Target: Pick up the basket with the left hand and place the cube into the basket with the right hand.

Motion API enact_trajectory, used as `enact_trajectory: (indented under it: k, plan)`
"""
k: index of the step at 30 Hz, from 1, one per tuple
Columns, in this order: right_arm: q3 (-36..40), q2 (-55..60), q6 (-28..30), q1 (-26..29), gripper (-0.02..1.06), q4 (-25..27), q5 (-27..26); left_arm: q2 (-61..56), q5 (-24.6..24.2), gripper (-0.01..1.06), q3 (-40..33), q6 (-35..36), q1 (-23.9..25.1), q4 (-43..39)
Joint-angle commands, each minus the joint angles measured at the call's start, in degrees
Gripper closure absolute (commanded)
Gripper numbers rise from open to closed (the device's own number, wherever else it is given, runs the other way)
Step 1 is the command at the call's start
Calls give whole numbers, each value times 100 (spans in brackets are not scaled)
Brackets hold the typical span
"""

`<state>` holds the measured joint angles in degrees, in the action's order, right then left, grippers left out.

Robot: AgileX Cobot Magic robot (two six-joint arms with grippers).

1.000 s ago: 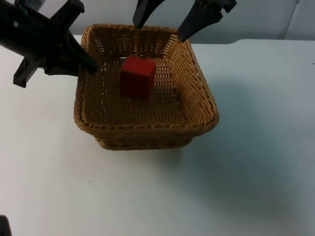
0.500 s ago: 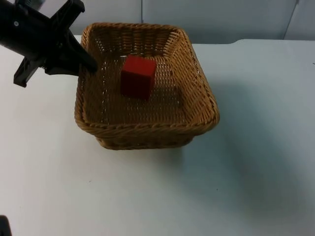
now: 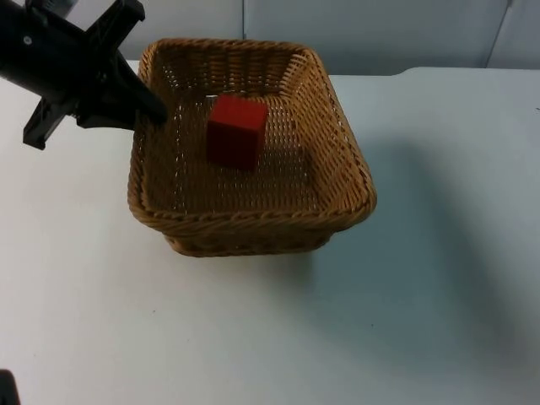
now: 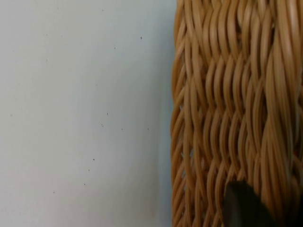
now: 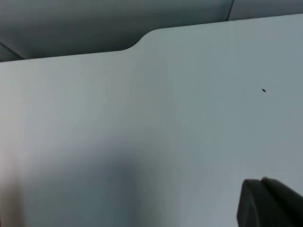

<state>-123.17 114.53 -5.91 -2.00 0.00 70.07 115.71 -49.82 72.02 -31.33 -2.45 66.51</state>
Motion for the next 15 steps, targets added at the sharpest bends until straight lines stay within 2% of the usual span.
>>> enact_trajectory:
  k: [1, 15]
  plan:
    - [-42, -74, 33, 18, 105, 0, -11, -40, -124, 105, 56, 6, 11, 211]
    - [-42, -74, -7, 19, 105, 30, -11, -40, -41, 105, 56, -18, 11, 234]
